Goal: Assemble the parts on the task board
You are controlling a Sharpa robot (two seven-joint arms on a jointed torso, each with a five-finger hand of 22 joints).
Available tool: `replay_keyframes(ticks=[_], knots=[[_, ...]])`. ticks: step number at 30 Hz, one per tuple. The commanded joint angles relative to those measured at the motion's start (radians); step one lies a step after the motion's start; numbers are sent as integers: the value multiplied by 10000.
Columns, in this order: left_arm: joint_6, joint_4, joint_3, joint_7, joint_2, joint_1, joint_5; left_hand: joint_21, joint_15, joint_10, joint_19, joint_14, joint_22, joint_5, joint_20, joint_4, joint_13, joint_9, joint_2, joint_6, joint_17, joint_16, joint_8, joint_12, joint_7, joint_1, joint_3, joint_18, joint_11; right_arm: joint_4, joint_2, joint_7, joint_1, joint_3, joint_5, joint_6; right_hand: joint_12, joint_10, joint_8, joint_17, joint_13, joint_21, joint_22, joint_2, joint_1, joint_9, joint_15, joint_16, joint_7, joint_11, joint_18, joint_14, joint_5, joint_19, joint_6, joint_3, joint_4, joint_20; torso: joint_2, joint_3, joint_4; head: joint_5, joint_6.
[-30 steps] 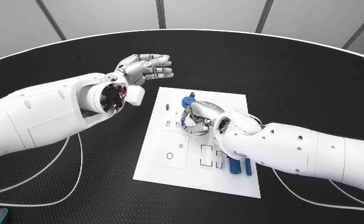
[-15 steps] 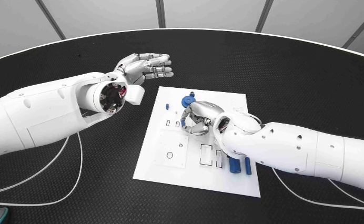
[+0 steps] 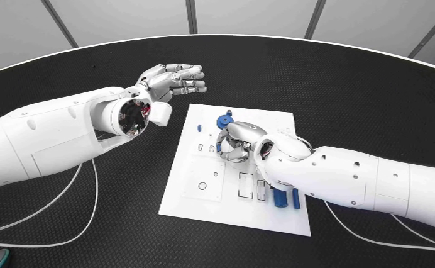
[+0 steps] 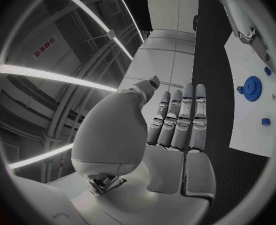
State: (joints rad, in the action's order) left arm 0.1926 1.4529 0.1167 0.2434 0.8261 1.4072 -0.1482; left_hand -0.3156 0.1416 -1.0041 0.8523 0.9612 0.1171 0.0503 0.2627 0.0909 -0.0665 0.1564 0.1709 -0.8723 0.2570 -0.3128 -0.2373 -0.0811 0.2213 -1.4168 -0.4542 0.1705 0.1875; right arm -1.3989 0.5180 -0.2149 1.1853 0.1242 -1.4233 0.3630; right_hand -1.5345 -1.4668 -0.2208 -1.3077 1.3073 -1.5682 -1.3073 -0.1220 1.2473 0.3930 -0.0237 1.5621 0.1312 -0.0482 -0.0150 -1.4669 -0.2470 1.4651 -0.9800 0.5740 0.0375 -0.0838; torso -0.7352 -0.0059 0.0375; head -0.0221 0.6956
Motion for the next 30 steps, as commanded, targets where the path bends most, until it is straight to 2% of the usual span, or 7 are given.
replay_keyframes(ticks=[1,24,30], knots=[[3,1,0,-3,3,0,0,49,10,-61,-12,-12,-11,7,51,1,-1,-10,2,16,12,67,50,35,274,78,-51,124,36,6,-5,-23,0,0,0,16,5,-785,-32,-2425,2329,-26,-2635,25,-27,21,8,7,-2,6,150,-993,-7,1057,-49,12,-26,16,-3,-6,-8,1,4],[-7,5,0,-24,13,0,0,49,10,-61,-12,-12,-11,7,51,1,-1,-10,2,16,12,67,50,35,274,78,-51,124,36,41,-17,-55,0,0,0,82,111,-704,108,-2367,2245,-26,-2635,-142,-281,-24,78,-16,110,-87,150,-980,47,1057,255,-17,-57,-38,-4,1,-6,10,41],[-24,5,0,-43,13,0,0,51,14,-55,-13,-11,-18,7,53,-8,0,-14,4,22,18,78,58,48,282,112,-67,124,43,41,-26,-40,0,0,0,54,214,-624,227,-2336,2163,-26,-2635,-271,-398,-75,144,-28,203,-166,150,-972,97,1057,450,-37,-87,-93,-2,0,-7,19,49]])
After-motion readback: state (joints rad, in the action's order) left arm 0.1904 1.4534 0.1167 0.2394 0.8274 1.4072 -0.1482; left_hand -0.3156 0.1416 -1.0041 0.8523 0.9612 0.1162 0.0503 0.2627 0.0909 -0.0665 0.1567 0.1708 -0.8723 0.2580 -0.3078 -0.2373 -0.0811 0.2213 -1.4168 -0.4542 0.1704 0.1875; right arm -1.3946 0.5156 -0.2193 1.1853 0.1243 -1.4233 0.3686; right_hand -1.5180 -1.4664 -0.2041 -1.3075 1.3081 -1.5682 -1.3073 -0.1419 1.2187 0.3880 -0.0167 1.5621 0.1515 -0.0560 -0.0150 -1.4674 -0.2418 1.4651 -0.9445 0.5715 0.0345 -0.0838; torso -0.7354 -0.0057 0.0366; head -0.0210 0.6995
